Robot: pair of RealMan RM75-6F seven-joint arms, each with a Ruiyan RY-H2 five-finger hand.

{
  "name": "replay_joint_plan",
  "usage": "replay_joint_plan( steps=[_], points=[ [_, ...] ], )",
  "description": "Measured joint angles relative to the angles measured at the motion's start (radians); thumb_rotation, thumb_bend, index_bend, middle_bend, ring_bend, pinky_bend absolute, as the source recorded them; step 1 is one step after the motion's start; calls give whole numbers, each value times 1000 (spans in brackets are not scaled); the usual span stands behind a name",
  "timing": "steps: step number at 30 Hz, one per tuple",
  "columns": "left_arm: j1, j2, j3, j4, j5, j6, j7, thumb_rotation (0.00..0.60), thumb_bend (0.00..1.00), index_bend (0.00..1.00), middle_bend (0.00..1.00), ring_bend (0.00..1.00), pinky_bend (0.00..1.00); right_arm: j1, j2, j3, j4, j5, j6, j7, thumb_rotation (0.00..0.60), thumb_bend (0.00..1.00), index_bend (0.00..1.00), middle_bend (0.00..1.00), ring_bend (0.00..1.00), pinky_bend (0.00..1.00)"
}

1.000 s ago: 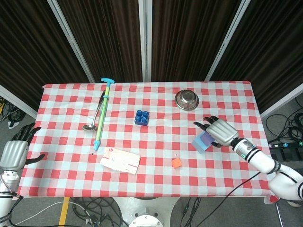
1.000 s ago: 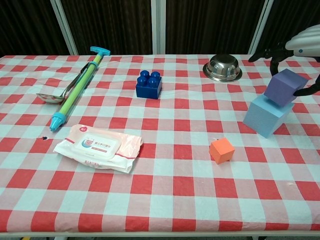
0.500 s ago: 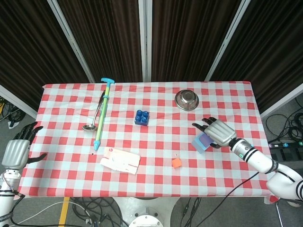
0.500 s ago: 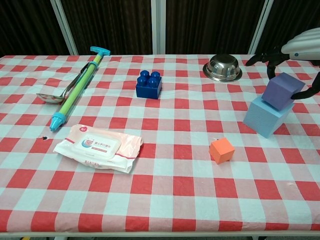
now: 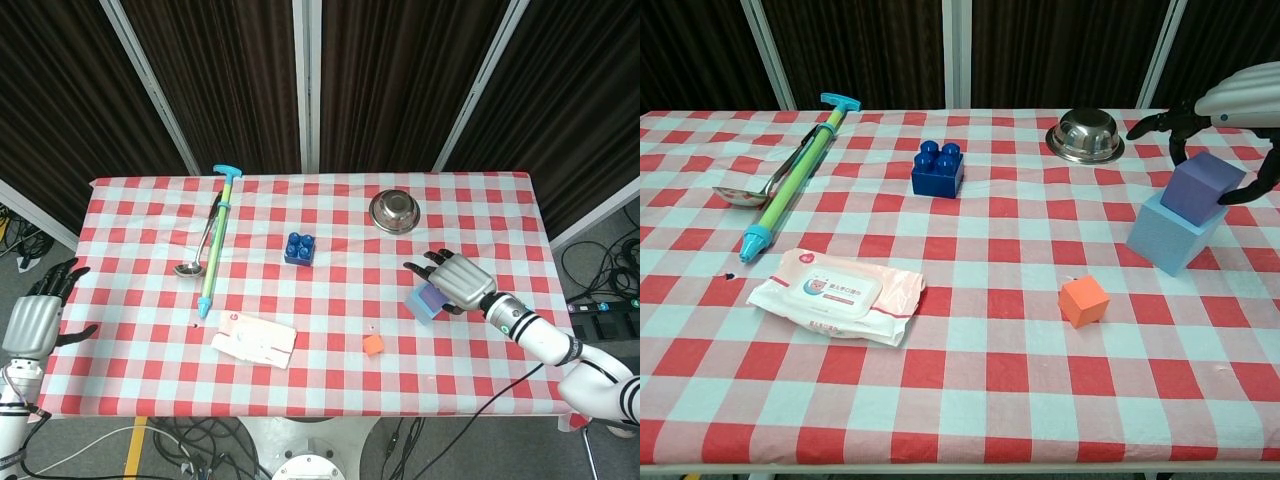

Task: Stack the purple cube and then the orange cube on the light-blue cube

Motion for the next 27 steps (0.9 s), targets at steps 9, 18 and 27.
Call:
replay_joint_plan(
  steps=[9,18,27],
  points=[
    [1,-1,0,-2,1,4,2,600,86,224,195,120,265,0,4,3,-2,3,-2,0,600,53,0,305,54,164],
    [3,4,-4,-5,-1,13,-1,600,86,225,195,120,265,6,30,27,-34,-4,33,5,600,48,0,263,33,154],
    [5,10,-6,-10,-3,14,-8,600,85,225,195,120,265,24,142,71,-239,-24,86,-23,600,14,0,279,33,112]
  ],
)
